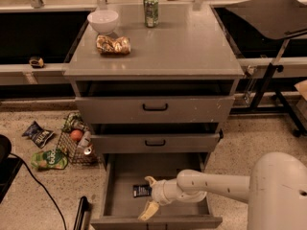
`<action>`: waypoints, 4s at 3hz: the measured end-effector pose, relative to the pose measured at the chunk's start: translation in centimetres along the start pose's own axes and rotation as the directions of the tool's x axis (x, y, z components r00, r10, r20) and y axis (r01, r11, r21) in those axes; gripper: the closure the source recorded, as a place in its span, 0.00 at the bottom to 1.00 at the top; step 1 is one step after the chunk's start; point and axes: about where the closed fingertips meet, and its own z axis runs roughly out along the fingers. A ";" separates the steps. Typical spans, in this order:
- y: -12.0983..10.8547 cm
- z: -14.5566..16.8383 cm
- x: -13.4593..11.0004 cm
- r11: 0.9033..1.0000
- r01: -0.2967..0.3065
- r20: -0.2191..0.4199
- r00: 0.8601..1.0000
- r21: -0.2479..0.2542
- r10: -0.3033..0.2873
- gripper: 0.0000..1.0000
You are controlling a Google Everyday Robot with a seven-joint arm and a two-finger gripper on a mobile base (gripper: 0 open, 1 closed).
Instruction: Pick rxbar blueberry from bottom drawer and place on counter
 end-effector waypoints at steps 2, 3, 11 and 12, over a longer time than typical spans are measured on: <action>-4.3 2.5 5.2 0.995 0.084 -0.023 0.996 -0.052 -0.085 0.00; -6.8 3.8 5.7 0.990 0.122 0.001 0.992 -0.063 -0.122 0.00; -8.8 13.0 12.1 0.983 0.180 -0.185 0.966 -0.027 -0.182 0.88; -7.7 11.9 10.8 0.972 0.234 -0.163 0.958 -0.028 -0.236 1.00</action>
Offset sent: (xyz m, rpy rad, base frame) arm 0.0703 -0.0305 -0.0883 -0.0343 -0.0659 0.1347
